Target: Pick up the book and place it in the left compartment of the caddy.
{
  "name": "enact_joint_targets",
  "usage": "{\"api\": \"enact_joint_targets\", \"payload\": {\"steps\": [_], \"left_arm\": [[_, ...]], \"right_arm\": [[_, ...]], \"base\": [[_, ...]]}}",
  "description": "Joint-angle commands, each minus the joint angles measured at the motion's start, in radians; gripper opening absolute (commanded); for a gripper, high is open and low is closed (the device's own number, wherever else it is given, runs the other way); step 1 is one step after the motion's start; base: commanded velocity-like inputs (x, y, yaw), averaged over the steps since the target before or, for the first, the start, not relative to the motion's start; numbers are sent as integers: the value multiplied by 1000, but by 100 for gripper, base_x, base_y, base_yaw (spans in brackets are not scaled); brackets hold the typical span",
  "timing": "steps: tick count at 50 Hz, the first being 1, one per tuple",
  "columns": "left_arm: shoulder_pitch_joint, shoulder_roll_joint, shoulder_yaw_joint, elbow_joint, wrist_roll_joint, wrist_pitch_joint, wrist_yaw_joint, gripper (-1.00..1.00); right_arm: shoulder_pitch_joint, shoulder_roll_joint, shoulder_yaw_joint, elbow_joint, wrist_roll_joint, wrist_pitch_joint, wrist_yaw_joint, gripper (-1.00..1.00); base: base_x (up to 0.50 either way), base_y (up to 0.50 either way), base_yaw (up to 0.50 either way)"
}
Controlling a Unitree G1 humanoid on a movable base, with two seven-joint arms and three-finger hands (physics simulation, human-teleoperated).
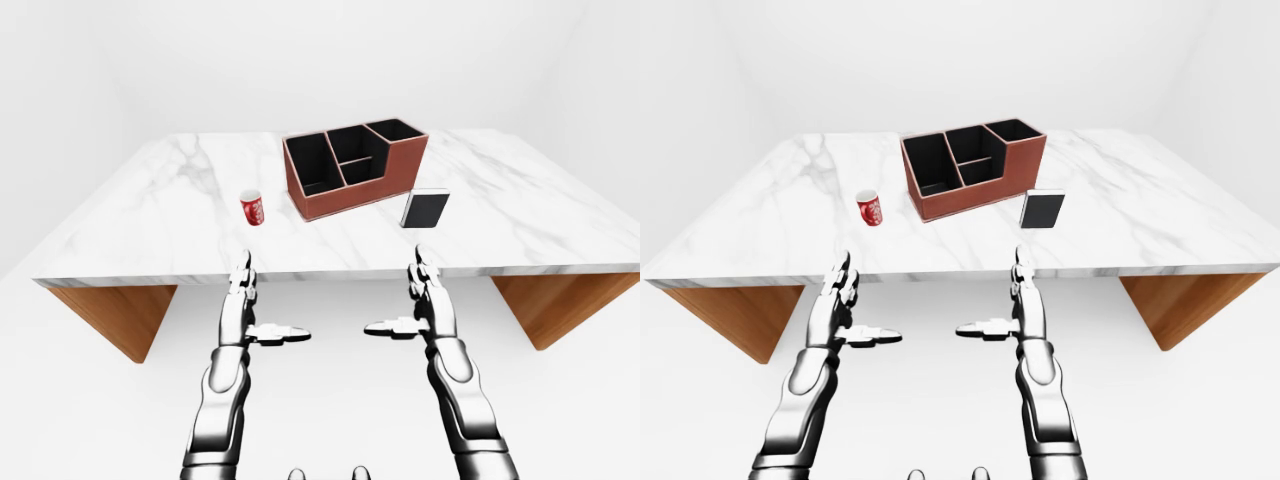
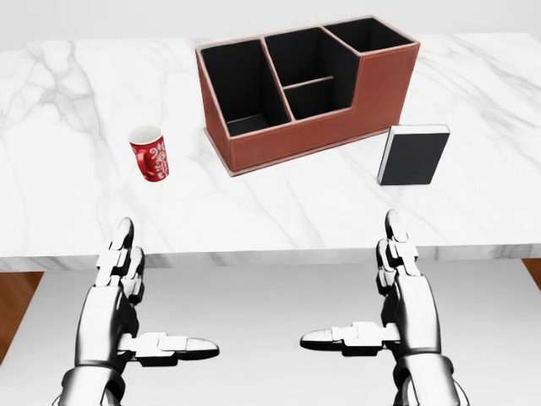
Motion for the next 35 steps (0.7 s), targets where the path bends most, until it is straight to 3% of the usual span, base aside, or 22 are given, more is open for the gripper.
{"api": "enact_joint_targets", "payload": {"steps": [1, 4, 12, 13, 19, 27, 35], "left_arm": [[-7, 12, 17, 14, 5, 13, -30, 100], [-7, 20, 10, 9, 6, 46, -65, 100], [-13, 19, 24, 7, -2, 57, -70, 100], [-12, 19, 24, 6, -2, 56, -70, 100], [-1, 18, 16, 2, 9, 41, -77, 100], [-7, 17, 21, 7, 5, 46, -74, 100], [-13, 18, 24, 17, 5, 37, -66, 100]], "right_arm": [[-18, -15, -41, 6, 27, 28, -3, 100], [-24, -18, -43, 12, 31, 33, -7, 100], [-13, -20, -38, 1, 37, 21, 17, 100], [-7, -21, -37, -1, 37, -2, 26, 100], [21, -18, -37, -33, 42, -24, 41, 100], [21, -17, -25, -11, -9, -58, 31, 100], [6, -17, -30, 11, -26, -59, 11, 100]], "base": [[0, 0, 0], [0, 0, 0], [1, -27, 0], [19, -50, 0], [41, -34, 0], [50, -8, 0], [50, 0, 0]]}}
